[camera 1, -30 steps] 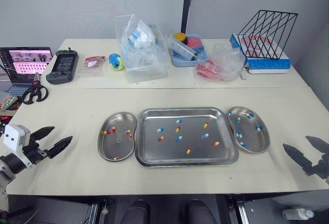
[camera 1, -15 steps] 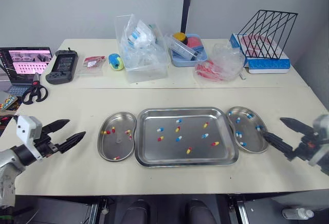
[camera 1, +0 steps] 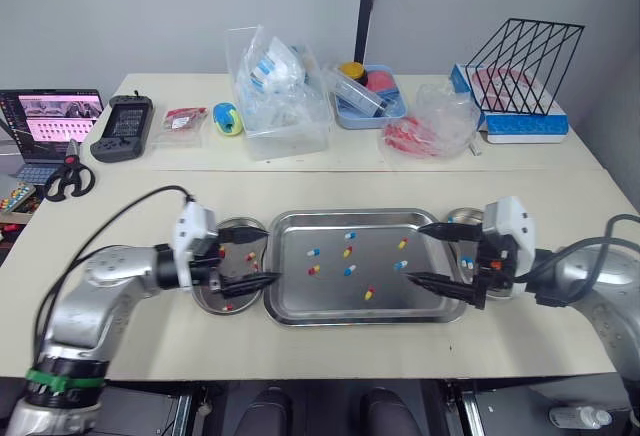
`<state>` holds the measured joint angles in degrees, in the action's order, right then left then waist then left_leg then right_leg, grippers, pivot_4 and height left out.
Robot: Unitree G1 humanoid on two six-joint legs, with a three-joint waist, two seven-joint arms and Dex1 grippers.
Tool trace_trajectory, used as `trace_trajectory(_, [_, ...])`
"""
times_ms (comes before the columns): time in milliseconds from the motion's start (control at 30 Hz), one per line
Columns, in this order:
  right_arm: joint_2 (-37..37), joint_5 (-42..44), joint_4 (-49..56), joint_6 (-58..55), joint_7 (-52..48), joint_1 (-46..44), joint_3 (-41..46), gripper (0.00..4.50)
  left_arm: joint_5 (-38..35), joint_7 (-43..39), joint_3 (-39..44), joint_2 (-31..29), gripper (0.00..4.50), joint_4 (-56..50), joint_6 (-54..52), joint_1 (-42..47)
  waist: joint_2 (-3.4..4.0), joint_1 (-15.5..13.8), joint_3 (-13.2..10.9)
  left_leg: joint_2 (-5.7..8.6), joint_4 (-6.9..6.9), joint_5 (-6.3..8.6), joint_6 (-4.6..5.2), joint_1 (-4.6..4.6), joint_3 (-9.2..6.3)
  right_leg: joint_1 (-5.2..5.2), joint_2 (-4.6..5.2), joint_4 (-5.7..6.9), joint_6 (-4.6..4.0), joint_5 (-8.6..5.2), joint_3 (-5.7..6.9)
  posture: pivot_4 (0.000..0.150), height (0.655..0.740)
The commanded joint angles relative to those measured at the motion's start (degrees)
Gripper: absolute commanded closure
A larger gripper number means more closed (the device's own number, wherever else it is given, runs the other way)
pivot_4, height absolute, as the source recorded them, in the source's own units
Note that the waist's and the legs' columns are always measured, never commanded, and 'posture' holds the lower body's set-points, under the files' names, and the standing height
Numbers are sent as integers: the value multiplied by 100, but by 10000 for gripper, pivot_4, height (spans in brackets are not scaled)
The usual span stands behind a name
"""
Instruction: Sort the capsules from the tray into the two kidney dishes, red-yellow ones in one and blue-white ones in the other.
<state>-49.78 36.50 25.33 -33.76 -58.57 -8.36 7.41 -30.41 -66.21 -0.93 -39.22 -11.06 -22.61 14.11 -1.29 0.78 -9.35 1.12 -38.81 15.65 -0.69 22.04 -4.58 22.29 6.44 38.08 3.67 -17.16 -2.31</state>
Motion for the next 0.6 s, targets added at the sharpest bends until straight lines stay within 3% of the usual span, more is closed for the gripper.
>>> trace_trajectory(33, [80, -104, 18, 202, -27, -83, -91, 36, 272, 62, -427, 91, 2690, 27, -128, 310, -1, 9, 0, 0, 0, 0, 0, 1, 0, 2, -1, 0, 0, 0, 0, 1500, 7275])
trace_trajectory(200, [163, -150, 62, 275, 36, 41, -75, 0, 907, 471, -943, 236, 18385, 366, -349, 906, -1, -7, -1, 2, -6, 0, 0, 2, -1, -1, 0, 1, 0, 0, 0, 1500, 7275])
trace_trajectory(600, [363, -251, 251, 371, 402, 390, -73, 0, 1684, 373, -1746, 359, 18385, 980, -642, 1670, -2, -14, -1, 3, -8, 0, 0, 2, -2, 0, -1, 3, 0, 0, 0, 1500, 7275])
